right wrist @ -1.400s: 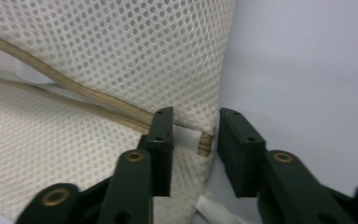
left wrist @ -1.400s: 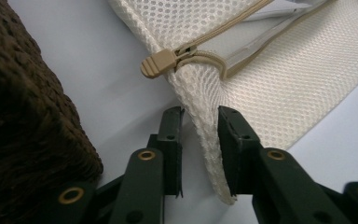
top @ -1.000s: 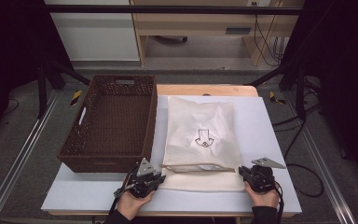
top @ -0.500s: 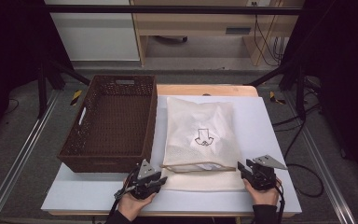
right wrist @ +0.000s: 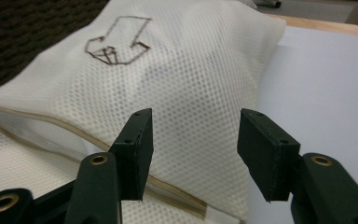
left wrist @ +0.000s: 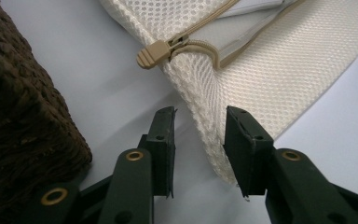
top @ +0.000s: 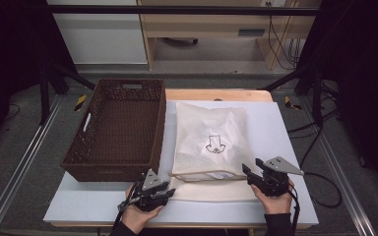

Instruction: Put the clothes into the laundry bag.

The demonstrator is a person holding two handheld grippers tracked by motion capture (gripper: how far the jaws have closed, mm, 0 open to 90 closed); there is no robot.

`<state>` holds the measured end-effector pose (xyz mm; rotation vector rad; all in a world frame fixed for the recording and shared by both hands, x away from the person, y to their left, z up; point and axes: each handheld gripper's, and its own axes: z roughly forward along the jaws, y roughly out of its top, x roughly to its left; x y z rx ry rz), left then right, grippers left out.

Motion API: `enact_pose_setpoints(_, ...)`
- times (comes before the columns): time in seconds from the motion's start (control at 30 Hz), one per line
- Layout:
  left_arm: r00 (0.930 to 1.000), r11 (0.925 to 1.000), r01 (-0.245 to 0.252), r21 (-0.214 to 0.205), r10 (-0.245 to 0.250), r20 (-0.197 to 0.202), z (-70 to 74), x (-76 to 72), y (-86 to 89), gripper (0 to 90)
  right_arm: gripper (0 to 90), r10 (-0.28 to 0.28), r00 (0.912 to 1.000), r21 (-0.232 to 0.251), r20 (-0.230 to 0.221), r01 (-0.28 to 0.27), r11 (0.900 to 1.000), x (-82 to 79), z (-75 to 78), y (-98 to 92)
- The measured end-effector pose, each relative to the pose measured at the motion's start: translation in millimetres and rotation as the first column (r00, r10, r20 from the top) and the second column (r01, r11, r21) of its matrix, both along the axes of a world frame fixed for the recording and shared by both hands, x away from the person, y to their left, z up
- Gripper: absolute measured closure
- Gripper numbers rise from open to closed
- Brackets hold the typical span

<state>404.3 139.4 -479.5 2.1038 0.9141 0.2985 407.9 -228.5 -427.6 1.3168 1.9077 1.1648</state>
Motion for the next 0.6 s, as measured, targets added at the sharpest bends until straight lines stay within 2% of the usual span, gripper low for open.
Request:
enact_pose_setpoints(0.23,0.9996,0.9999,0.010,0.004,-0.010,-0.025,-1.9,-0.8,-0.8,67.6,44.3,0.071,0.9973,0.001,0.022,-0.071,0.9975,-1.2,13.0,19.7)
enact_pose_setpoints(0.4,0.9991,0.9999,0.002,-0.011,-0.003,-0.042,-2.9,-2.4,0.9,65.4,44.2,0.106,0.9941,0.001,0.022,-0.106,0.9944,3.3,18.5,35.0)
enact_pose_setpoints(0.6,0.9995,1.0000,-0.002,-0.003,0.002,-0.030,-3.5,-4.0,-1.3,67.7,44.3,0.142,0.9897,0.004,0.015,-0.142,0.9898,9.3,19.2,56.0)
